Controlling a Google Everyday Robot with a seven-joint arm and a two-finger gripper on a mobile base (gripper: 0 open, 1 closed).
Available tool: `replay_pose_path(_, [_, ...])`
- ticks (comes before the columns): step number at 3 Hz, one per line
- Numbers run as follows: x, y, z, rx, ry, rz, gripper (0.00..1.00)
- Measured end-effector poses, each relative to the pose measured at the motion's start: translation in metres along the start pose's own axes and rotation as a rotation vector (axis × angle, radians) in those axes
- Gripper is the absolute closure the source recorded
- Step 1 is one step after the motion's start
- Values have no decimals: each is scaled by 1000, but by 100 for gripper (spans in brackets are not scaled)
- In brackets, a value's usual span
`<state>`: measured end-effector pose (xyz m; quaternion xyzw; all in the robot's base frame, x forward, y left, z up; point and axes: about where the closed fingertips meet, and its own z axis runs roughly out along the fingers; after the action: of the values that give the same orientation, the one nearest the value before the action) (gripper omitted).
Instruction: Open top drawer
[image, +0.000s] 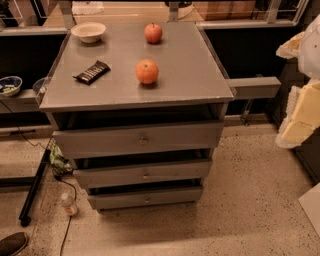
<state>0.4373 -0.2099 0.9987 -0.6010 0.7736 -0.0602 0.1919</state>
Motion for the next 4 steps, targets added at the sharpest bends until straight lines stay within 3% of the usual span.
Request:
replay_pose_path(1, [0,0,0,0,0,0,0])
replay_pose_path(4, [0,0,0,0,0,0,65])
